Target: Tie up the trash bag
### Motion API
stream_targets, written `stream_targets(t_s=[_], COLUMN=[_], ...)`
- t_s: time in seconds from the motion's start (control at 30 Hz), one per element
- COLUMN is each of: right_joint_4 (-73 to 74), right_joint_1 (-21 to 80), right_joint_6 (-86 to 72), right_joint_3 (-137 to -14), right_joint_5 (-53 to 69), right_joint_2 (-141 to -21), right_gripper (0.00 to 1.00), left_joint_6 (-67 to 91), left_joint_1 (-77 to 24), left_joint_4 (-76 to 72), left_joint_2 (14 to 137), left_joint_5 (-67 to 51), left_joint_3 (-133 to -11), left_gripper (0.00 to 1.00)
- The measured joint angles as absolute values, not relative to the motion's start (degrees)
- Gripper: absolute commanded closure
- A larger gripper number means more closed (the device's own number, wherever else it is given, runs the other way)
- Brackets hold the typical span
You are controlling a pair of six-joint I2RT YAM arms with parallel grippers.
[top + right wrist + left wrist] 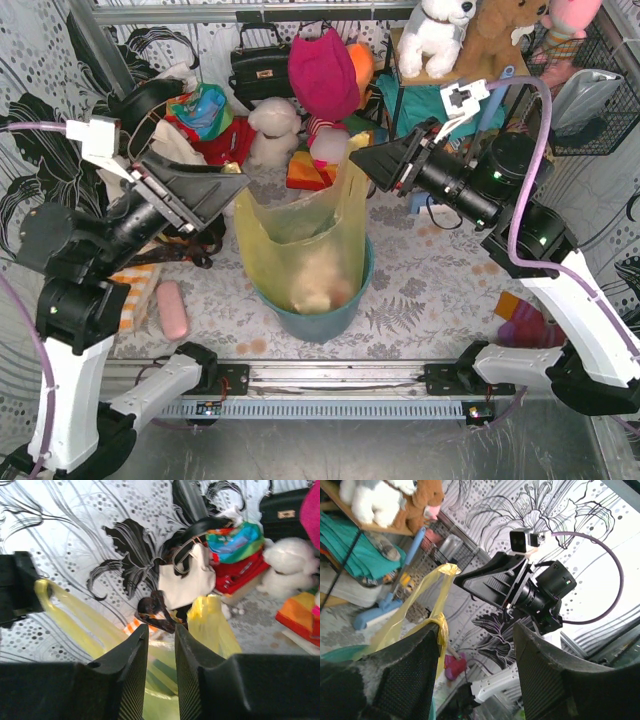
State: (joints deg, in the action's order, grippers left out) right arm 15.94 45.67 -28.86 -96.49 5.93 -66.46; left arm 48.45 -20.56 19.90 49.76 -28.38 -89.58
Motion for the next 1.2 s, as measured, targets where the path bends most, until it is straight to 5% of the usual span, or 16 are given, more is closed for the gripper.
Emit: stream_targets(t_s=[0.27,0.87,1.2], right_joint_4=[26.3,50.3,54.9], right_joint_1=[45.7,45.7,45.7], right_joint_6=[-28.3,-31.6,-31.7], right_joint_3=[-102.1,-96.6,-90.6], right_joint_5=[-1.8,-9.0,-5.8], right_joint_2=[-66.0,-65.1,-73.0], right_gripper=[0.52,0.58,0.58], left_joint_6=[43.1,33.4,29.7], left_joint_1=[-20.6,-20.5,-20.6], left_joint_4=[30.0,52.0,50.7], left_joint_2=[48.7,53.3,43.5], left_joint_5=[-24.1,-21.6,-16.8], left_joint_3=[-97.8,-106.8,-107.4], left_gripper=[0.2,0.05,0.04])
